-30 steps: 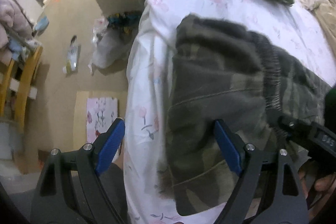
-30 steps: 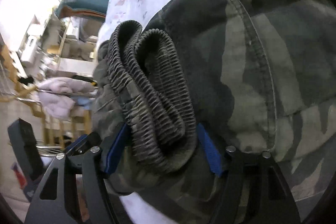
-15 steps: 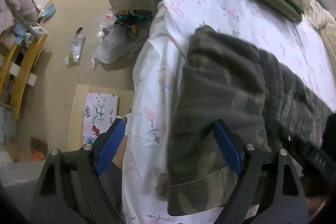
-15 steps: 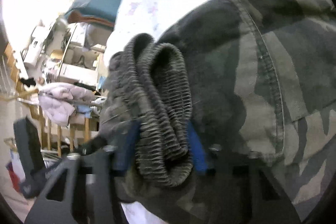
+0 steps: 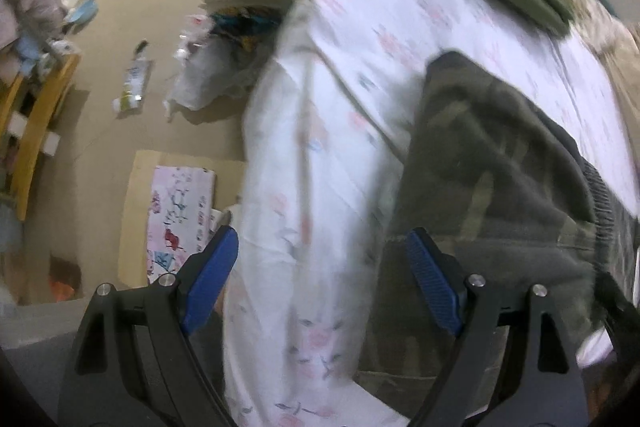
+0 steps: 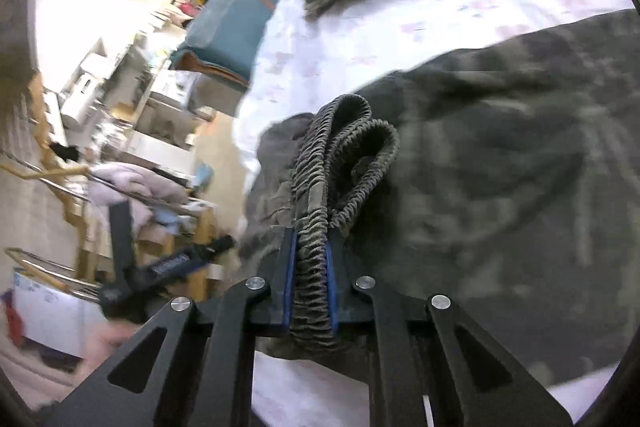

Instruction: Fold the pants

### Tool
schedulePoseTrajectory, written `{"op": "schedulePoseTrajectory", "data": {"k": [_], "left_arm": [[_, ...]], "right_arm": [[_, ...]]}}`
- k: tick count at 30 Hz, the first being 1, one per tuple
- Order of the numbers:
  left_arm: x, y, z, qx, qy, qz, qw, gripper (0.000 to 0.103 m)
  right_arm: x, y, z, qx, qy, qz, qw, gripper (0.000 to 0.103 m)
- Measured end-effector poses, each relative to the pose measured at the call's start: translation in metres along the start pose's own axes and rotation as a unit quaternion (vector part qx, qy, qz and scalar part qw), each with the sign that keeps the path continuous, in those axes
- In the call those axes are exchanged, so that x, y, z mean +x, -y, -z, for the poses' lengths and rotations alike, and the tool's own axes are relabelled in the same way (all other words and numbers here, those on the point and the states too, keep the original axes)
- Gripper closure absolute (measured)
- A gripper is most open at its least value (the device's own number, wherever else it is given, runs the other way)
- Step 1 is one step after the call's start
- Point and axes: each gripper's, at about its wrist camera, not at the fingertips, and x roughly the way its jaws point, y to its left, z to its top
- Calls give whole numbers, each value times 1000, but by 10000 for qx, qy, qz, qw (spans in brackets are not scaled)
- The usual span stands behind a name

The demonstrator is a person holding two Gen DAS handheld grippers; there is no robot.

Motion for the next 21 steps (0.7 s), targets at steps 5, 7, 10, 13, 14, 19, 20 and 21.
{"op": "schedulePoseTrajectory", "data": {"k": [5, 7, 10, 13, 14, 19, 20, 21], "left_arm": [[7, 28, 14, 556, -192, -1, 9983, 19], [1, 27, 16, 557, -135, 92, 9983, 19], [-5, 15, 19, 249, -162, 281, 9992, 19], [0, 2, 28, -184, -272, 310, 9990, 19], [4, 0, 32, -289, -327, 298, 9986, 19], [18, 13, 47, -137, -455, 360, 9982, 19], [19, 17, 49, -16, -457, 286, 9985, 19], [23, 23, 50, 161, -501, 176, 9985, 19]], "right_arm": [[26, 43, 8, 372, -220, 544, 9976, 69], [19, 47, 4, 635, -314, 457, 9964, 50], [4, 31, -12, 218, -479, 562, 9970, 50], [0, -21, -49, -1125, -598, 702, 9894, 50], [5, -38, -61, -1452, -682, 734, 9843, 49], [65, -96, -119, -2600, -1204, 532, 9566, 46], [85, -96, -131, -2496, -1333, 525, 9577, 46], [103, -94, -141, -2357, -1438, 489, 9599, 50]]}}
